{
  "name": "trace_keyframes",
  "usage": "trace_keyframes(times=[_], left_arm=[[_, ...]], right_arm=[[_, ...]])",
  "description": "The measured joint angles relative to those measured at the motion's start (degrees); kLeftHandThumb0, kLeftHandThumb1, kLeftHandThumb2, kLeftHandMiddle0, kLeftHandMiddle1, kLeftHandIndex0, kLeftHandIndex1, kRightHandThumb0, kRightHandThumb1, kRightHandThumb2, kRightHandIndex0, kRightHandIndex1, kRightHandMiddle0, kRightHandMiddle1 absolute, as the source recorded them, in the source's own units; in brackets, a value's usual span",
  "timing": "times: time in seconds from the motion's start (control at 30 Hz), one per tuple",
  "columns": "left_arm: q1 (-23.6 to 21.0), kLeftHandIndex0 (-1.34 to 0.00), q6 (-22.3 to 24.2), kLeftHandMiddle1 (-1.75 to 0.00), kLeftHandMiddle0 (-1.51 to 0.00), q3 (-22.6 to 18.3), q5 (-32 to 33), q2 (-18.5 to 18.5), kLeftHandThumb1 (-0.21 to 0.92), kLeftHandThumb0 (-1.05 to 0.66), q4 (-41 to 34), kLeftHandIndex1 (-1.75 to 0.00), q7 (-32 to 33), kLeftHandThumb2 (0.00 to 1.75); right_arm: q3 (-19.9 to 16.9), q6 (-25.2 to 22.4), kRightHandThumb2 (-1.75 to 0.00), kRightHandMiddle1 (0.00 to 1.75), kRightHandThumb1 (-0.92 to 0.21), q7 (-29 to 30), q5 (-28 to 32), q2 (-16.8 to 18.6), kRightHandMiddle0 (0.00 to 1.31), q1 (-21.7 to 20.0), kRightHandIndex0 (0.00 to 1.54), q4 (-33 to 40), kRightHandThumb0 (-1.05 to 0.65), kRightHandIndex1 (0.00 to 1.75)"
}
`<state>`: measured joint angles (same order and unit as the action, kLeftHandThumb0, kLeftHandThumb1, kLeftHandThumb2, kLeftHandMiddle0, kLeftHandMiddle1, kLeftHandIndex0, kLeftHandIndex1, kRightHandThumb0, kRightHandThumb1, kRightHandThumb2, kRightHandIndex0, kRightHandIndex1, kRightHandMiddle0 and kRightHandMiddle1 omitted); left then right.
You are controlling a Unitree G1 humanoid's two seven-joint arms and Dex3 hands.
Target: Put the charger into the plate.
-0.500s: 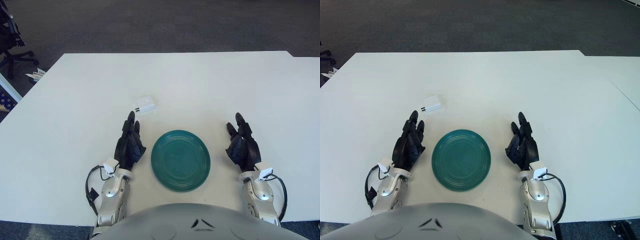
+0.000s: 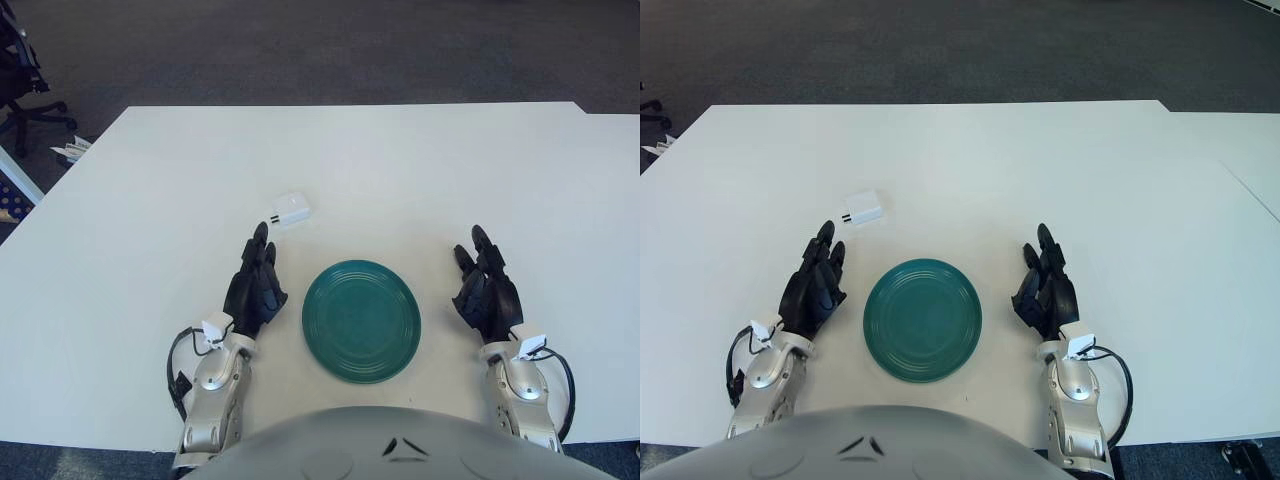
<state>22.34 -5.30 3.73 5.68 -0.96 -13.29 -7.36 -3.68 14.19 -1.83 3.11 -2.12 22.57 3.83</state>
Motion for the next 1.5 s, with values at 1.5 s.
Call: trace_keyframes(times=[1.5], left_arm=[[-49.2, -0.07, 3.2, 0.0, 0.0, 15.7, -62.7, 19.8, 0.92, -1.05, 36.6, -0.05, 20.9, 0.7]], right_arm=[[0.5, 4.5, -1.03, 0.01, -0.92, 2.7, -1.6, 1.1, 0.01, -3.9, 0.0, -5.3, -0.96, 0.0]])
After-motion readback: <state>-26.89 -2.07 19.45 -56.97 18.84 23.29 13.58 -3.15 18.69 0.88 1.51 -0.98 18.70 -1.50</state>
